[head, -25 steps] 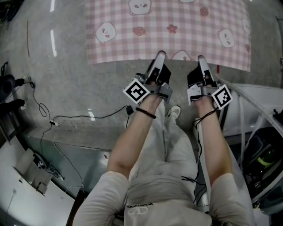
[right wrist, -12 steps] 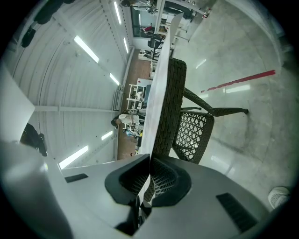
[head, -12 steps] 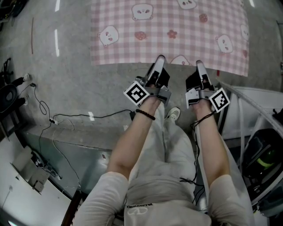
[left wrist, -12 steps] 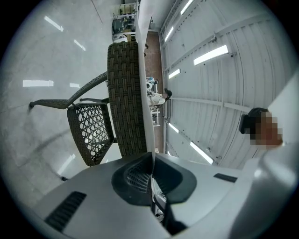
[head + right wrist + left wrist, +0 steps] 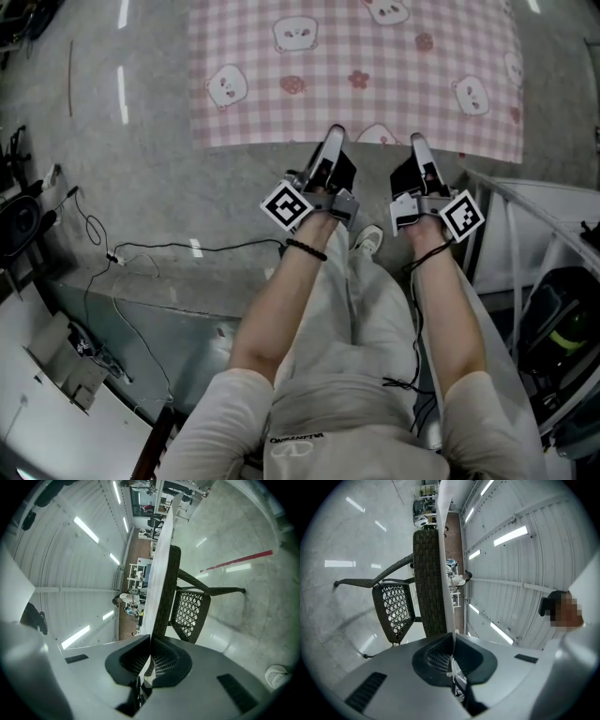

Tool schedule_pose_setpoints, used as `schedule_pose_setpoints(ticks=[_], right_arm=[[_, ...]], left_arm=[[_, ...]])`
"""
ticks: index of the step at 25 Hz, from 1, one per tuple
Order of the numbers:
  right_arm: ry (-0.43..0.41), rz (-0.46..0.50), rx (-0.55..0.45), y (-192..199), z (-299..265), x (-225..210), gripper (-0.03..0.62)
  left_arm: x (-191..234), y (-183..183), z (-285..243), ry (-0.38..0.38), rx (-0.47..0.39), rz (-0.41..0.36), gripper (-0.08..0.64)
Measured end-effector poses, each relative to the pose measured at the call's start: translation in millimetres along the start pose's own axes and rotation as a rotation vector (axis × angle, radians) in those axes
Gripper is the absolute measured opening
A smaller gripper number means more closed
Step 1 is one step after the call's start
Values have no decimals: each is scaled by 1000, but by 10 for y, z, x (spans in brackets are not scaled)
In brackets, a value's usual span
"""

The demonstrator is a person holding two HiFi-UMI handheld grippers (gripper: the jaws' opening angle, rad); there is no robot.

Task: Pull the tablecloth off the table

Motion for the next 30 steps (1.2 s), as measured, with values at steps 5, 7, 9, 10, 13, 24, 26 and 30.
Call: schedule_pose_setpoints(ticks=[5, 7, 9, 10, 13, 24, 26, 30], right_arm=[[9, -2, 12, -6, -6, 10, 11], [8, 4, 18, -14, -15, 9, 11], [3, -1, 19, -11, -8, 6, 11], [4, -5, 18, -11, -3, 5, 11], [2, -7, 15, -17, -7, -3, 9], [-16, -16, 15, 7, 13, 2, 9], [-9, -14, 23, -7, 2, 13, 9], [3, -16, 26, -12, -14, 37, 11]], left_arm=[[-10, -6, -7, -9, 1, -7, 2], [-11, -8, -6, -11, -1, -12, 2], [-17, -2, 2, -12, -1, -17, 2], [-25, -2, -2, -9, 2, -21, 2], [-35, -16, -22, -4, 13, -37, 2], [-49, -10, -1, 4, 14, -35, 2], [-51, -10, -4, -3, 9, -31, 2], [-60, -30, -24, -14, 15, -27, 2]])
Point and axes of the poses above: the fingertips, and each gripper's own axes: z backward along the fingers, x to its left, y out of its underside, the point moved 8 cm from there along z, backward along the fingers, and after that the axes turned 6 degrees about y, right-handed, at the moved point
